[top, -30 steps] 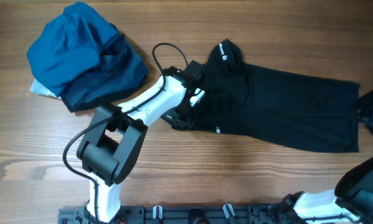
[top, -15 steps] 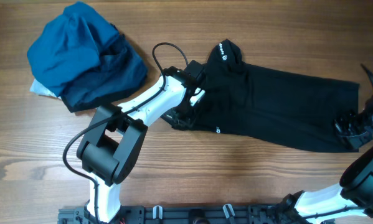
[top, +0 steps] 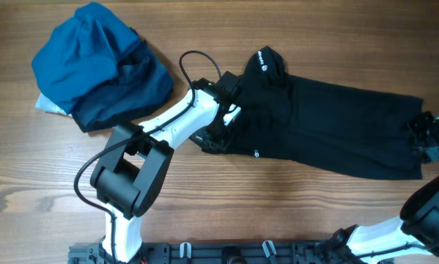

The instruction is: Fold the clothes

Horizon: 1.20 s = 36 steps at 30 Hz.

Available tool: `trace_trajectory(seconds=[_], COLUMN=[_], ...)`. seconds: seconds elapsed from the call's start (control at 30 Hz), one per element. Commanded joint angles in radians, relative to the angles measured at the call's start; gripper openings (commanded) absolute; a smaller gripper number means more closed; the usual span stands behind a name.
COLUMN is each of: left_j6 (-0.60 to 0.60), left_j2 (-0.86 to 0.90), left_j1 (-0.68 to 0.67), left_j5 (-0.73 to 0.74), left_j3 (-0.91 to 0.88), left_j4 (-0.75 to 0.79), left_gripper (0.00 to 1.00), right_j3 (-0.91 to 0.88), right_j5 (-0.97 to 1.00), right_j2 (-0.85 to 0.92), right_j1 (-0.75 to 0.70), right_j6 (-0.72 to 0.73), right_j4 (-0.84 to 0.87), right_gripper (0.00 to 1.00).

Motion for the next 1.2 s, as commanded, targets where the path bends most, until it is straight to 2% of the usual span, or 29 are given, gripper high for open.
trace_trajectory(seconds=[0.0,0.13,0.27,0.37,0.4,0.5,0.6,0.67,0.93,1.17], left_j6=[-0.01,-0.01,-0.01,-0.01,-0.01,-0.01,-0.01,-0.01,-0.01,-0.01], left_j2=[0.006,0.006,0.006,0.006,0.006,0.006,0.006,0.006,0.006,0.006], left_j1=[0.008,0.008,0.008,0.008,0.008,0.008,0.008,0.008,0.008,0.008], left_j5=[-0.013,-0.013,-0.013,-0.013,-0.013,-0.013,-0.013,-0.013,-0.013,-0.013], left_j3=[-0.006,-0.006,-0.006,-0.006,-0.006,-0.006,-0.006,-0.006,-0.006,-0.006], left_j4=[0.005,0.011,0.011,0.01,0.01,0.006,0.007,0.007,0.006,0.006], left_gripper=[0.08,0.08,0.08,0.08,0.09,0.09,0.1,0.1,0.11,0.09], right_j3=[-0.051,-0.171,-0.218,-0.198,-0.17,-0.041,0.054,0.058,0.056,0.057], right_j5=[0.081,0.079,0.073,0.026,0.007,0.005,-0.033,-0.093,-0.093,-0.084], right_j2=[0.006,0.043,0.066,0.065,0.06,0.035,0.026,0.029,0.03,0.019], right_j1=[-0.005,-0.006,-0.007,-0.008,-0.008,-0.008,-0.007,-0.007,0.021,0.019], right_j6=[0.039,0.087,0.101,0.078,0.055,0.011,-0.008,-0.007,0.049,0.019], right_j4=[0.031,0.151,0.182,0.174,0.149,0.031,-0.011,0.026,0.158,0.094], right_gripper=[0.63,0.57,0.52,0.08,0.04,0.04,0.04,0.04,0.04,0.04])
